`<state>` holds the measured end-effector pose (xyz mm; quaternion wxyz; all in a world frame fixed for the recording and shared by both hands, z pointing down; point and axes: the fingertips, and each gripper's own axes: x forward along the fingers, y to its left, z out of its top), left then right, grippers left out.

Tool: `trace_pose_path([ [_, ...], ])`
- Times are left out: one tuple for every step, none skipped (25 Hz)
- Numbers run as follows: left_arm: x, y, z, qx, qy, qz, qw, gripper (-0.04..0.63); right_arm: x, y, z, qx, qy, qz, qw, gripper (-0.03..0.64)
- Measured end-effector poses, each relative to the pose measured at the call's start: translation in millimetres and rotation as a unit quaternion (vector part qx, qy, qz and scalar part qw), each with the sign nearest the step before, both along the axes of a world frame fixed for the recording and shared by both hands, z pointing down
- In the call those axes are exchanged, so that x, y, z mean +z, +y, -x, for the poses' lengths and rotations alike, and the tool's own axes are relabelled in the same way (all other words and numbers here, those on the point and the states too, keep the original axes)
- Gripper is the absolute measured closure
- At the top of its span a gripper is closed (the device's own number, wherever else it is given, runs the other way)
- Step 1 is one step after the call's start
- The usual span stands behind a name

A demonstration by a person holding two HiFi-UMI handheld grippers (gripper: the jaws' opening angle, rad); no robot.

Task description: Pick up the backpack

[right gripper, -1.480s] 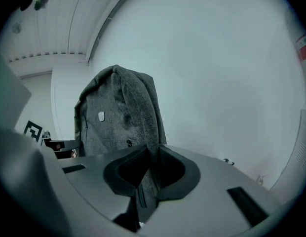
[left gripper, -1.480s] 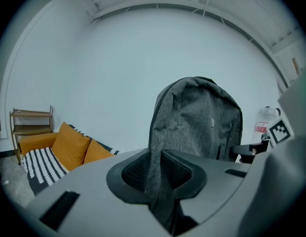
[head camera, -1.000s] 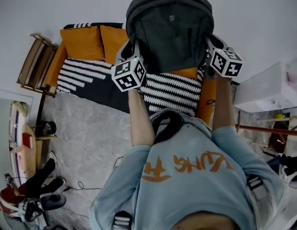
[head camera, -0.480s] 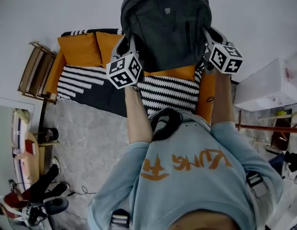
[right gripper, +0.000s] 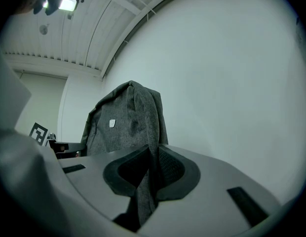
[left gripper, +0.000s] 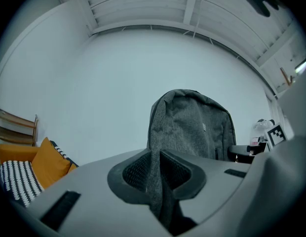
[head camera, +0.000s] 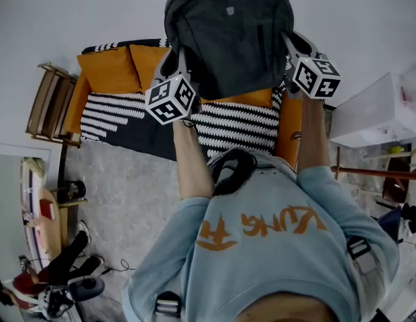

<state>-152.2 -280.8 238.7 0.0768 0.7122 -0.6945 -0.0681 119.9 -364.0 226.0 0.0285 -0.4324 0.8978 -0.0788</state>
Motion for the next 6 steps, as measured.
trace_pose_path([
  [-0.1,-0.6,-1.8,0.000,0.000,0.000,1.0000,0.525,0.5,-0.4,-1.9,0.000,0.001,0.000,1.000,0.577],
  [0.0,-1.3,-3.3,0.000,0.000,0.000,1.0000,0.525,0.8,-0.9,-3.5,0.000,0.002,-0.001,1.000,0.577],
  [0.3,-2.1,-4.6,0.000,0.000,0.001,1.0000,0.525,1.0,-1.6,-4.7,-0.002,0.003,-0.002,1.000,0.577],
  [0.8,-2.7,-5.6,-0.001,0.000,0.002,1.0000,0.525,1.3,-2.1,-5.6,-0.003,0.005,-0.003,1.000,0.577],
  [1.6,-3.4,-6.5,-0.001,0.000,0.003,1.0000,0.525,1.7,-2.5,-6.3,-0.005,0.007,-0.004,1.000,0.577],
  [2.4,-3.9,-7.4,-0.002,0.000,0.004,1.0000,0.525,2.0,-2.9,-6.9,-0.006,0.009,-0.005,1.000,0.577],
])
